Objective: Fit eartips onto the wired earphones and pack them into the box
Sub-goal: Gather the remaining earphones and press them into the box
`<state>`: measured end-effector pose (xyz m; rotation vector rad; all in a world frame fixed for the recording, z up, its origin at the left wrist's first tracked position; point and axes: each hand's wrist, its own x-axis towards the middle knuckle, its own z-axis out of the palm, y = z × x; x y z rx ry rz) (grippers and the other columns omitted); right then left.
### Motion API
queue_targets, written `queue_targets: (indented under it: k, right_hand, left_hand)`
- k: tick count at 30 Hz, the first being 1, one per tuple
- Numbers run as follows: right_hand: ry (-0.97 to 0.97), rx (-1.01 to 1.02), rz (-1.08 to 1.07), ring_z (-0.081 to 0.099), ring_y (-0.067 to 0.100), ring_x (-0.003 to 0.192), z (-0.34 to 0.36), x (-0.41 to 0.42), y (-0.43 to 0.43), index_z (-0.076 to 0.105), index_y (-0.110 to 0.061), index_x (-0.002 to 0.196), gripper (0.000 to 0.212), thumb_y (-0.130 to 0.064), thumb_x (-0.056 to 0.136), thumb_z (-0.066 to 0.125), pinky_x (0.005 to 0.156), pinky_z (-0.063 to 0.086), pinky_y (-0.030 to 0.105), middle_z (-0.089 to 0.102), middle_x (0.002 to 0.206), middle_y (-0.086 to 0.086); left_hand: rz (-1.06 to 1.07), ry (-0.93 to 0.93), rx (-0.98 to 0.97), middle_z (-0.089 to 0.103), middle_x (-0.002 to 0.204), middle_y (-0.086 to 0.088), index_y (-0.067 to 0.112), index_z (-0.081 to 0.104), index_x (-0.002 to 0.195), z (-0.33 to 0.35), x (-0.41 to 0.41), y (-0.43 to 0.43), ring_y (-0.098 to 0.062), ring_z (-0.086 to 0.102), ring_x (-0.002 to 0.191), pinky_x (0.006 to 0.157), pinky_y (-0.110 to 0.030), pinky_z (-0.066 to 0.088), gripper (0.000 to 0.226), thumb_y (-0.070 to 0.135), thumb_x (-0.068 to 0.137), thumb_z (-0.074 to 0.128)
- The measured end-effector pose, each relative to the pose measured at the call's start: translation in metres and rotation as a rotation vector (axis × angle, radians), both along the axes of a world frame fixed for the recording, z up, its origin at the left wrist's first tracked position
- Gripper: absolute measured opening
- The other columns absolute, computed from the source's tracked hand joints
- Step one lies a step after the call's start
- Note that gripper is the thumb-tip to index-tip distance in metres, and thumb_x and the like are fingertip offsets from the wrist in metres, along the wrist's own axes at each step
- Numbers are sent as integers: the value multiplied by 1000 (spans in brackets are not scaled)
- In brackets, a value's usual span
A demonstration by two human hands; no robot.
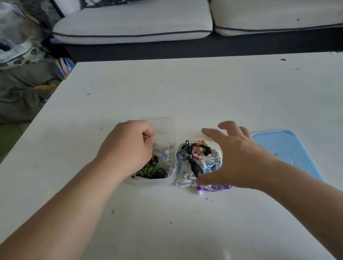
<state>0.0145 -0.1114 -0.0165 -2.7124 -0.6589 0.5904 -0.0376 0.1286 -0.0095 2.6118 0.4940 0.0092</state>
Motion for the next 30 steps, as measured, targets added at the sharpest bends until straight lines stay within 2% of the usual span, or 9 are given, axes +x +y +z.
queue_targets:
  k: [3,9,12,14,18,21,24,26,30]
  right_hand:
    - [-8,-179,142,9,25,150,-14,-7,9,-4,-53,155,143,-74,47,88,99,50,47,-4,160,-10]
    - [-43,-236,174,26,33,141,-29,15,25,-16,-57,150,154,-68,41,92,90,55,47,-13,162,-8]
    - [-8,-259,181,29,30,139,-31,23,27,7,-56,152,140,-68,40,91,91,53,45,9,159,-5]
    - [6,-246,186,36,27,126,-34,26,29,32,-49,144,118,-66,43,90,90,53,43,32,141,-6]
    - [23,-129,193,34,25,109,-39,27,27,54,-36,115,70,-55,57,87,85,55,43,40,115,-6]
    - [55,28,133,44,28,103,-49,24,20,55,-41,100,43,-41,65,80,86,53,43,47,103,-8]
    - [82,237,-27,57,24,93,-54,27,6,56,-43,88,36,-27,67,80,80,52,32,57,93,-9]
    - [202,435,-194,62,18,77,-47,29,-4,65,-34,86,34,-10,68,83,70,53,28,67,87,0]
    - [343,654,-415,66,25,61,-24,35,-20,73,-25,91,39,9,72,73,60,56,40,72,84,15]
  left_hand:
    - [-54,65,99,73,101,10,32,73,97,-10,-2,-1,-19,68,93,84,-37,58,13,24,93,63]
    - [-154,53,135,70,97,9,27,71,95,-9,-3,-3,-21,66,91,81,-38,58,8,31,94,64]
    - [-77,-13,256,62,120,3,25,69,114,2,-3,10,-25,59,112,90,-42,54,22,30,94,63]
    - [-17,93,287,57,134,-2,26,62,130,8,-5,16,-29,56,119,96,-42,52,35,32,96,61]
    - [-14,277,78,52,148,-2,29,56,140,6,-7,10,-21,55,92,75,-26,44,44,21,97,59]
    - [-13,268,4,57,137,-1,30,57,139,6,-5,6,-12,48,68,53,-23,37,51,8,93,57]
    - [6,276,-55,61,104,3,31,60,133,8,-3,1,-12,49,63,45,-21,34,51,4,90,55]
    - [10,274,-87,58,97,3,32,60,134,8,-1,-3,-14,52,65,44,-21,36,54,2,90,54]
    - [-4,243,-115,62,110,-2,33,63,131,6,3,-14,-20,61,78,55,-25,47,52,2,90,52]
